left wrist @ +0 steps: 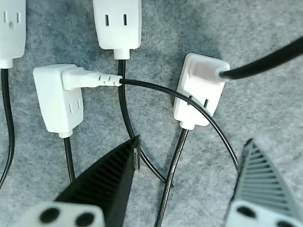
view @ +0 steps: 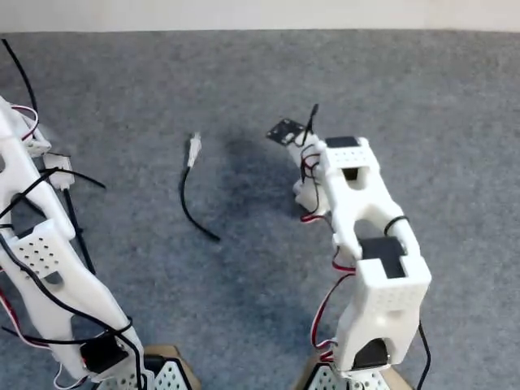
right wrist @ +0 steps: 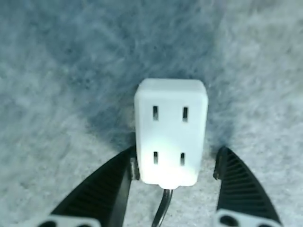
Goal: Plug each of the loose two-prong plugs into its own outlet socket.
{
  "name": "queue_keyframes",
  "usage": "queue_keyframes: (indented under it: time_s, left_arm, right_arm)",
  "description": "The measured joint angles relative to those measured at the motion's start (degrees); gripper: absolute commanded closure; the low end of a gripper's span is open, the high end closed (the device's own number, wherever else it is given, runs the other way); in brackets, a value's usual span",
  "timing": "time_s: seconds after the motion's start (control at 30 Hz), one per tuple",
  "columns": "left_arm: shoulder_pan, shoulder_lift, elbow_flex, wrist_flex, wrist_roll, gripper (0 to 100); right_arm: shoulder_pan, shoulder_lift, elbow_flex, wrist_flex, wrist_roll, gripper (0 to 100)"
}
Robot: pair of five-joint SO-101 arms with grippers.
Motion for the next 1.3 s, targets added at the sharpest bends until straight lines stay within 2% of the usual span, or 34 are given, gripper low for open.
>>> queue_keyframes:
  time_s: [0.1,0.13,0.37,0.53,0.67,0.8,1.03,1.3]
  left_arm:
    - [0.0,0.0,0.0,0.0,0.0,67]
    - [0.0,0.0,0.0,0.0,0.0,67]
    - [0.0,0.0,0.0,0.0,0.0,67]
    - [0.0,0.0,0.0,0.0,0.0,67]
    - [0.0,0.0,0.0,0.0,0.0,67]
    - [-0.2,0.0,0.0,0.0,0.0,67]
    - [-0.3,0.0,0.0,0.0,0.0,67]
    - [-0.3,0.0,0.0,0.4,0.0,67]
  right_arm:
    - [0.2,0.0,-0.4,-0.6,-3.3,98.1]
    - [0.1,0.0,-0.7,-0.7,-4.1,99.8]
    - [-5.6,-2.2,-0.8,1.2,-8.1,99.1]
    - [-18.8,-9.6,-0.7,9.2,-12.6,99.1]
    - [-29.2,-16.6,3.9,10.5,-14.5,99.1]
    - [-36.1,-22.0,13.2,9.1,-12.7,99.1]
    - [-42.7,-30.2,31.8,1.0,-5.4,99.1]
    - [-43.1,-32.3,36.4,-7.4,-4.8,99.1]
